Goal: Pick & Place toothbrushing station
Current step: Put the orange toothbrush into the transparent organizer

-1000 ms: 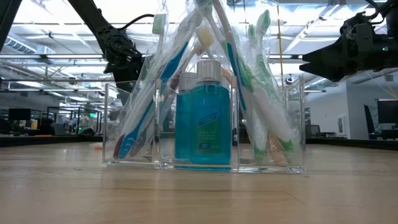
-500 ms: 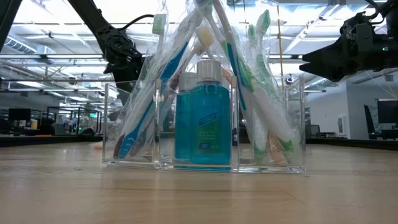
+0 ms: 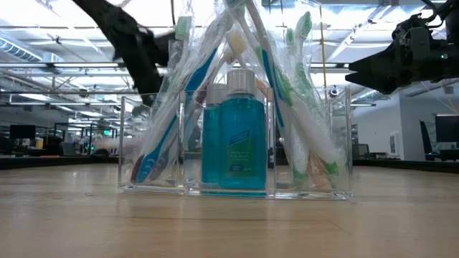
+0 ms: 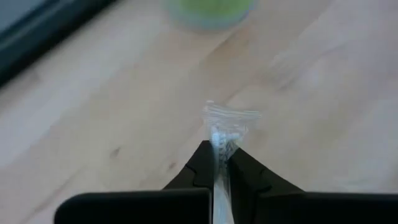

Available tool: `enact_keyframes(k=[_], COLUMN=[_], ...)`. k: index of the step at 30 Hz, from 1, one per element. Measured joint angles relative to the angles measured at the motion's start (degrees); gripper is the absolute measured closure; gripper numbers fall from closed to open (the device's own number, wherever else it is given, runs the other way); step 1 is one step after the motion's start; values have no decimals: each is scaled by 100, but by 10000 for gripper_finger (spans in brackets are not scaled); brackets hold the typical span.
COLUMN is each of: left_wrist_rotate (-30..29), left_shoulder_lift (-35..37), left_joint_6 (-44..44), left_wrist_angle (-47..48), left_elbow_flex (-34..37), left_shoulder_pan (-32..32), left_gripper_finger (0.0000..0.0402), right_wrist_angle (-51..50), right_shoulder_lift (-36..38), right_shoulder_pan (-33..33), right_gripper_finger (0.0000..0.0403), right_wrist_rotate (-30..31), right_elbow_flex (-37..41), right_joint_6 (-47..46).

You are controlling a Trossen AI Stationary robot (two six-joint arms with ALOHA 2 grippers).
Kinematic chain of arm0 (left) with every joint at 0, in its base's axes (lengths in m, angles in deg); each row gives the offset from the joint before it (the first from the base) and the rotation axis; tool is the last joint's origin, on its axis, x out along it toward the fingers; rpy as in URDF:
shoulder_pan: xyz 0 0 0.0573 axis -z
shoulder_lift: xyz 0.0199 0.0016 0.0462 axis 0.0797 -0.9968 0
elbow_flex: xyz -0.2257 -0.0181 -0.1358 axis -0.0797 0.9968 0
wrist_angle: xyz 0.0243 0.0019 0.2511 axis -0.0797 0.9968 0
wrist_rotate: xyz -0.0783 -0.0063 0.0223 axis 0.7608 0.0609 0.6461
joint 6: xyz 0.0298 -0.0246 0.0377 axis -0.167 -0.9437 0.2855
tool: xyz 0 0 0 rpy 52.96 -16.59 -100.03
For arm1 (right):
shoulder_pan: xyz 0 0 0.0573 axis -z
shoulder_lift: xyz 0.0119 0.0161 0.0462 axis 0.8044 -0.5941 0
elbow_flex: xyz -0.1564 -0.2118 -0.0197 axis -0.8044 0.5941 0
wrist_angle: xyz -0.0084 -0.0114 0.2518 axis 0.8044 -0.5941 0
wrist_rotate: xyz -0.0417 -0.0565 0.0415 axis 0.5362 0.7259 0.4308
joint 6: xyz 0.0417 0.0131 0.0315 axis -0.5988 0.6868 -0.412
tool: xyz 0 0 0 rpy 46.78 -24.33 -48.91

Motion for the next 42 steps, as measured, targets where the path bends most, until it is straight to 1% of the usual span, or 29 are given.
enact_keyframes(k=[4,7,12,16,21,24,27,33,36,39,42], left_wrist_rotate=[-106,-256,-418,-576,-1063,-1093,-1105,-1176,-980,-745,-745], left_shoulder_lift=[833,1413,2195,2458,2434,2297,2113,1634,1318,920,626], left_joint_6=[134,327,769,1285,1914,2057,2193,2579,2839,3001,3044], left_wrist_angle=[-149,-390,-1084,-1735,-2639,-3344,-4088,-5714,-6694,-7246,-7552], left_elbow_flex=[-7,-7,-7,-7,52,229,494,1080,1219,1261,1261], left_shoulder_pan=[439,950,2057,3090,4199,4628,4992,5359,5389,5383,5351], left_gripper_finger=[384,383,395,391,393,396,390,396,393,397,393], right_wrist_angle=[1,-1,1,1,0,1,-1,-1,-1,-1,-1], right_shoulder_lift=[0,1,2,2,2,0,0,1,2,0,1], right_shoulder_pan=[0,0,0,2,2,2,0,0,2,2,1], right_gripper_finger=[124,124,124,124,124,124,124,124,124,124,124], right_wrist_rotate=[0,-1,0,0,0,0,0,0,0,0,0], right_elbow_flex=[0,0,0,0,-1,0,0,0,0,0,0], right_joint_6=[0,0,-2,0,0,-2,0,-1,-2,0,0])
